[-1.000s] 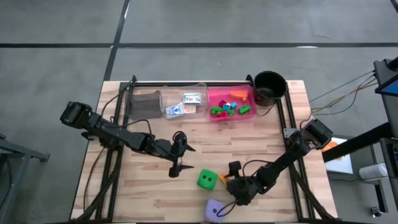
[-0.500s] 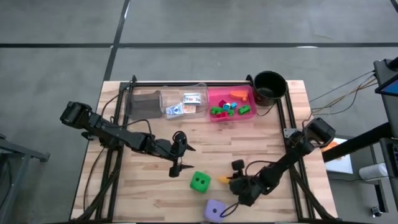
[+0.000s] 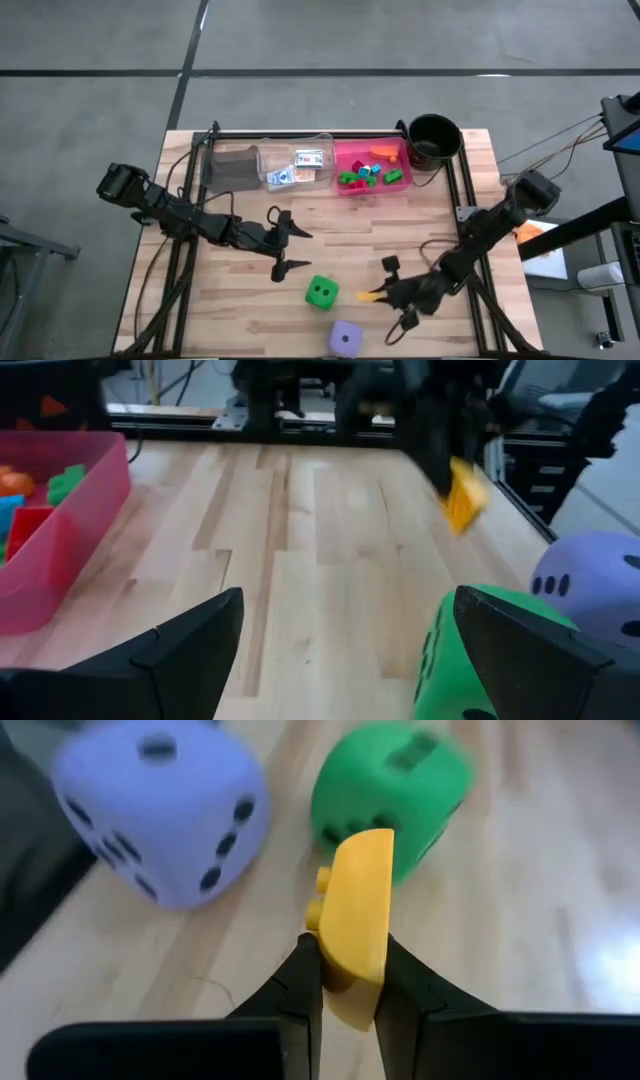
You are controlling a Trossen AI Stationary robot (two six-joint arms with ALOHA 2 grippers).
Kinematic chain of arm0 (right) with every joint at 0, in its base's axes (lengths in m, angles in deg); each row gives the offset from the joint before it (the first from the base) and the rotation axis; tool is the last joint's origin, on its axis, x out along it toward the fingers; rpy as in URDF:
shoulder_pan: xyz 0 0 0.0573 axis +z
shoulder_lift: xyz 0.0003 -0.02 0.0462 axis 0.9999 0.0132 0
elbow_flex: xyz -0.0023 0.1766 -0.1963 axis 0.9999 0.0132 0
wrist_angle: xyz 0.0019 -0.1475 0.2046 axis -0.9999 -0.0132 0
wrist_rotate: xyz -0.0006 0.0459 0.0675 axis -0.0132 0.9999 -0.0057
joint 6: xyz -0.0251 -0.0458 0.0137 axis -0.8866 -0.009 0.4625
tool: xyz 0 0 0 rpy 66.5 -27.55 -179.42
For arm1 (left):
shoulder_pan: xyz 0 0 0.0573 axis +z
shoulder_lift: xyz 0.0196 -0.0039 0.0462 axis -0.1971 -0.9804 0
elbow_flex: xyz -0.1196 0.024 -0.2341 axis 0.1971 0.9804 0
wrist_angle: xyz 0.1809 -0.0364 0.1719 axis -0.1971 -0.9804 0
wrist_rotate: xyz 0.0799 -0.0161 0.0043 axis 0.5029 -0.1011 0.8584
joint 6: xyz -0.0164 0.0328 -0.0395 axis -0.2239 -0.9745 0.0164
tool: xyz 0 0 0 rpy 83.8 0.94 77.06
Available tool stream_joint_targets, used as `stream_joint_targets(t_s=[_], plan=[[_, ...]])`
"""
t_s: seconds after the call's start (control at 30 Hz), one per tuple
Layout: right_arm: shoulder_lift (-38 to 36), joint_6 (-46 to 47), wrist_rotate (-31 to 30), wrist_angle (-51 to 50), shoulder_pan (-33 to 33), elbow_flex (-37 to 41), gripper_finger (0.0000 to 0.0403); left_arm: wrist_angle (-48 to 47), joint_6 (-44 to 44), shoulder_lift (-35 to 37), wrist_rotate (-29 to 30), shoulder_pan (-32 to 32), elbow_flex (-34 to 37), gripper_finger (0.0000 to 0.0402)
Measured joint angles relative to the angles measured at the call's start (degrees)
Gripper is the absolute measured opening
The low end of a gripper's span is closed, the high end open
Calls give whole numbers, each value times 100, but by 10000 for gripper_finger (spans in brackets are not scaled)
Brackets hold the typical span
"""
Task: Pick & Place Toys
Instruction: Put the yellow game piece into the pink bin
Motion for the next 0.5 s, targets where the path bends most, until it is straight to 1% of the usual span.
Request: stream_joint_targets(t_s=[0.13, 0.2, 0.27, 0.33, 0.4, 0.43, 0.5], plan=[[-985, -601, -241, 1191, -168, 1018, 51, 46, 84, 0, 152, 0, 132, 361], [-1503, -871, -491, 1646, -420, 1539, 51, 83, 83, 0, 182, 0, 152, 361], [-2021, -1040, -780, 1881, -814, 2032, 51, 106, 83, 0, 221, 0, 152, 361], [-2543, -1130, -822, 1967, -1386, 2408, 51, 114, 83, 0, 221, 2, 144, 361], [-2996, -1182, -731, 1943, -2099, 2716, 51, 127, 77, 0, 221, 2, 139, 361], [-3187, -1223, -588, 1925, -2497, 2829, 51, 127, 73, 0, 221, 2, 145, 361], [-3510, -1315, -106, 1786, -3330, 2994, 51, 118, 59, 0, 221, 2, 150, 361]])
